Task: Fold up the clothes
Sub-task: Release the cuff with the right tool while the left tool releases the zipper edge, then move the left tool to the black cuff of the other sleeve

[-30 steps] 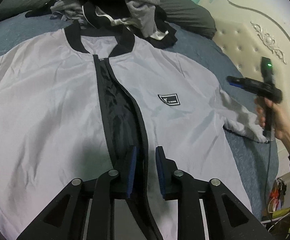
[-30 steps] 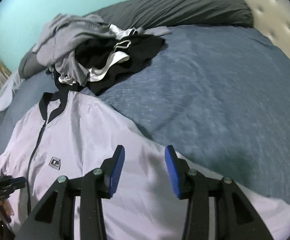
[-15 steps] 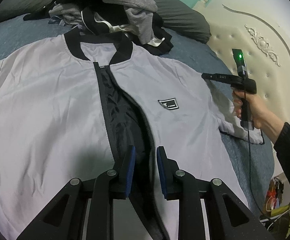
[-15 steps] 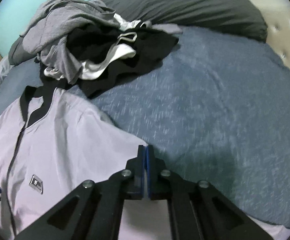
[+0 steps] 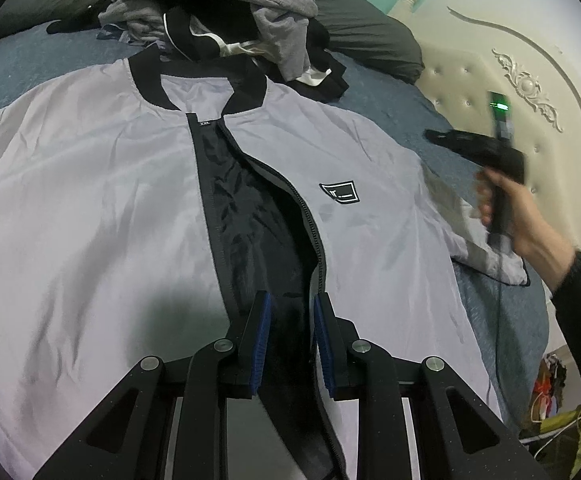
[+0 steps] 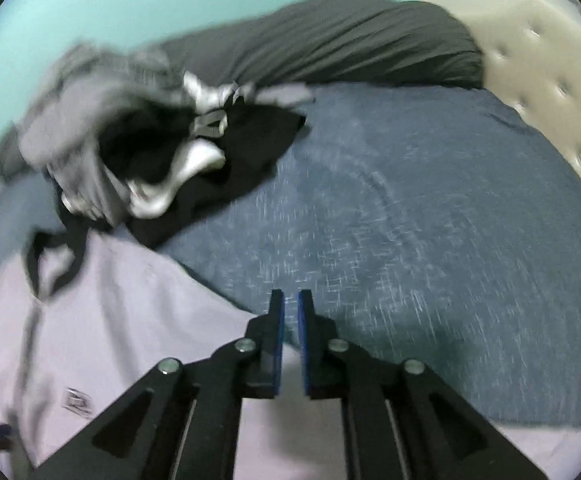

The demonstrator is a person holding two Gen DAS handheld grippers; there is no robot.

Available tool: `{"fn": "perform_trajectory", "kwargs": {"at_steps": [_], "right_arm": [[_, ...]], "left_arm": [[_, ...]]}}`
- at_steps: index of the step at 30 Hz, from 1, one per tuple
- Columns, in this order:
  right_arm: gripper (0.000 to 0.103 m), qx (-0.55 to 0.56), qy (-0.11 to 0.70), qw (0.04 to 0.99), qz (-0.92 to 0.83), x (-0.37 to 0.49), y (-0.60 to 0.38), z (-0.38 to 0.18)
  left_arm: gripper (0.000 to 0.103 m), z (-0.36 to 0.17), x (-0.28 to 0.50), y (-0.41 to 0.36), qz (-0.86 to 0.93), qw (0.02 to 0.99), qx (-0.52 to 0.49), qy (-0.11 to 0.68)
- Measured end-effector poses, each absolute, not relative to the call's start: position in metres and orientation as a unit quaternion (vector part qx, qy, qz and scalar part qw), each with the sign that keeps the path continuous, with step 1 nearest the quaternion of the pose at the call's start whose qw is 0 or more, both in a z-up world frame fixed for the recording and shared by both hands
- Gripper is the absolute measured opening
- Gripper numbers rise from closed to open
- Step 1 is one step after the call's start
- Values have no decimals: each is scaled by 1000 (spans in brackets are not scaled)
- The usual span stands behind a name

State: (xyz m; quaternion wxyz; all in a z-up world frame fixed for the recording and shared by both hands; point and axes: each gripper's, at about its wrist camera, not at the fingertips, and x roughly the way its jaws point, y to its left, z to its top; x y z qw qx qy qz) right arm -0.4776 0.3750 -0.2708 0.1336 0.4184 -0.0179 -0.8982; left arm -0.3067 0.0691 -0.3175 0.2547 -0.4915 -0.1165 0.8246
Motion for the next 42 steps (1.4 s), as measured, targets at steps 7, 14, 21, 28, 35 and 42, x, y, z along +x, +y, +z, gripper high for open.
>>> {"fn": "perform_trajectory", "kwargs": {"at_steps": [7, 14, 21, 28, 35, 42], "right_arm": [[23, 412, -72, 174, -891, -396, 393, -266], [24, 442, -92, 189, -872, -335, 384, -293], [24, 447, -101, 204, -865, -286, 375, -301], [25, 448, -113, 223, -859, -264, 373, -306], [25, 447, -134, 213, -859, -263, 386, -314], [25, 450, -153, 194, -858, -267, 403, -323]], "left_arm": [[30, -323, -326, 84, 822, 247, -499, -119], [8, -330, -334, 97, 817, 237, -515, -107], [4, -330, -329, 81, 816, 204, -528, -117], [7, -335, -331, 82, 809, 180, -549, -108], [7, -328, -341, 94, 821, 173, -536, -92], [7, -329, -357, 111, 827, 173, -529, -81]]}}
